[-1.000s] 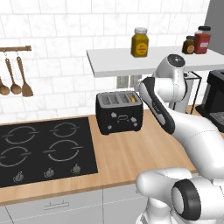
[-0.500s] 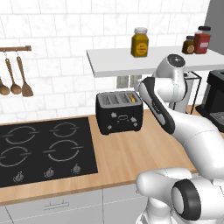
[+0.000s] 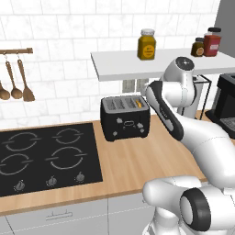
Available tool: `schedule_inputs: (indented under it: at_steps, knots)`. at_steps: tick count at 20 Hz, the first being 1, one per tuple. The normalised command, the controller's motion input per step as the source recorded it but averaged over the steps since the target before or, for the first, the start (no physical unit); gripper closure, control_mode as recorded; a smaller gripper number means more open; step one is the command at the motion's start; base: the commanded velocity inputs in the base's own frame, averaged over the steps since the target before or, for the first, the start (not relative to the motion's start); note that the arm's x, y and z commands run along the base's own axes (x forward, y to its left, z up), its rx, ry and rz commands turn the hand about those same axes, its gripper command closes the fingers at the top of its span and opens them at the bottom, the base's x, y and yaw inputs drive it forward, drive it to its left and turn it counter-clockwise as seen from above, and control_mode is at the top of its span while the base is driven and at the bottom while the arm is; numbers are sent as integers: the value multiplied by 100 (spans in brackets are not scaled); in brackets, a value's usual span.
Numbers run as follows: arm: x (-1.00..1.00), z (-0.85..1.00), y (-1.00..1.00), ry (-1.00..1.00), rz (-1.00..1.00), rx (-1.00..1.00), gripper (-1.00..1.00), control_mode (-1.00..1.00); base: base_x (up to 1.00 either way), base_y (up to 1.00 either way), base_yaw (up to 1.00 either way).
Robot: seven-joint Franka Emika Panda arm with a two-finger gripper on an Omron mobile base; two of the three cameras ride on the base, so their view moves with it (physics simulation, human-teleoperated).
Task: Start the toaster. Once the lever pops up, take the bread to the plate on the dining counter.
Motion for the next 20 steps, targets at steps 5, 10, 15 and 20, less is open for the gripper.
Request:
schedule_inputs:
  at_steps: [5,10,15,20]
  knots:
    - [0,0,0,0,0,0,-100,-100,0,0,0]
    - [0,0,0,0,0,0,-100,-100,0,0,0]
    - [0,0,0,0,0,0,-100,-100,0,0,0]
    - [0,0,0,0,0,0,-100,-100,0,0,0]
